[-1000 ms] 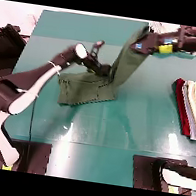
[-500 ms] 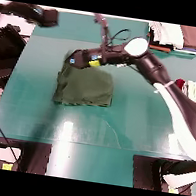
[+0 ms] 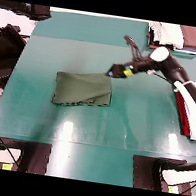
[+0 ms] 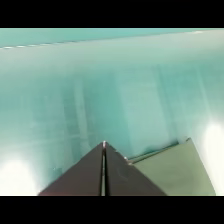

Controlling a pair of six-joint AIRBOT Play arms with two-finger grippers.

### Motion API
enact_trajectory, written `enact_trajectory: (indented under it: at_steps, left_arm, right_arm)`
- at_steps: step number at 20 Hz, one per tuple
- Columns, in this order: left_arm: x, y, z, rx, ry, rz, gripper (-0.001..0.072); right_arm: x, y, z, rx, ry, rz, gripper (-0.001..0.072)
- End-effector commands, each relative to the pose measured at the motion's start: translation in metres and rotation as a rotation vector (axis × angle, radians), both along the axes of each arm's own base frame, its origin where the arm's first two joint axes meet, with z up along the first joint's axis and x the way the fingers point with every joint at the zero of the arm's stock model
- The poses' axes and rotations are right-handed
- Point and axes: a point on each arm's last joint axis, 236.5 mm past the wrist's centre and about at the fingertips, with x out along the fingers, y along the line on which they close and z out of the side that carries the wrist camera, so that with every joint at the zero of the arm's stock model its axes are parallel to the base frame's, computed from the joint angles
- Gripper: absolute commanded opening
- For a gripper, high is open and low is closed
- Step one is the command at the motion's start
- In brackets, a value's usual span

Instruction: Fold the shirts.

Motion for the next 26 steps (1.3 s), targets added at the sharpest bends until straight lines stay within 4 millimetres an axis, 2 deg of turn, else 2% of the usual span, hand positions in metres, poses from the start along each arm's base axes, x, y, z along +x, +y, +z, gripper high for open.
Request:
enact_trajectory:
  at_steps: [1, 3, 5, 10, 11, 12, 15, 17, 19, 20, 21, 23, 26]
  left_arm:
    - [-0.001, -0.025, -0.007, 0.021, -0.002, -0.066, 0.0028]
    - [0.001, -0.031, -0.013, 0.026, 0.01, -0.081, 0.0028]
    - [0.001, -0.033, -0.016, 0.026, 0.018, -0.086, 0.0028]
    - [-0.001, -0.034, -0.019, 0.025, 0.033, -0.092, 0.0028]
    - [-0.002, -0.036, -0.019, 0.017, 0.034, -0.096, 0.0028]
    - [-0.002, -0.038, -0.018, 0.01, 0.035, -0.1, 0.0028]
    - [-0.004, -0.043, -0.017, -0.012, 0.04, -0.112, 0.0028]
    - [-0.007, -0.047, -0.02, -0.012, 0.052, -0.12, 0.0027]
    - [-0.013, -0.062, -0.022, -0.001, 0.059, -0.155, 0.0027]
    - [-0.017, -0.073, -0.021, 0.001, 0.055, -0.178, 0.0027]
    - [-0.021, -0.085, -0.021, 0.001, 0.051, -0.203, 0.0027]
    - [-0.031, -0.11, -0.019, 0.001, 0.045, -0.255, 0.0027]
    - [-0.043, -0.139, -0.016, 0.012, 0.018, -0.326, 0.0027]
  right_arm:
    - [-0.026, -0.068, -0.069, -0.023, 0.257, -0.173, 0.0543]
    - [-0.038, -0.063, -0.094, 0.006, 0.346, -0.204, 0.0543]
    - [-0.036, -0.041, -0.107, 0.044, 0.366, -0.211, 0.0543]
    - [-0.003, 0.041, -0.104, 0.155, 0.275, -0.223, 0.0541]
    - [0.005, 0.056, -0.101, 0.173, 0.255, -0.223, 0.0513]
    - [0.009, 0.07, -0.099, 0.184, 0.242, -0.208, 0.0465]
    - [0.014, 0.101, -0.096, 0.201, 0.209, -0.138, 0.0035]
    - [0.025, 0.104, -0.085, 0.212, 0.167, -0.126, 0.0019]
    - [0.041, 0.084, -0.07, 0.186, 0.1, -0.136, 0.0019]
    - [0.05, 0.065, -0.06, 0.161, 0.061, -0.144, 0.0019]
    - [0.06, 0.038, -0.05, 0.123, 0.016, -0.16, 0.0019]
    - [0.08, -0.032, -0.029, 0.052, -0.063, -0.244, 0.0019]
    - [0.093, -0.164, 0.003, -0.053, -0.139, -0.417, 0.0019]
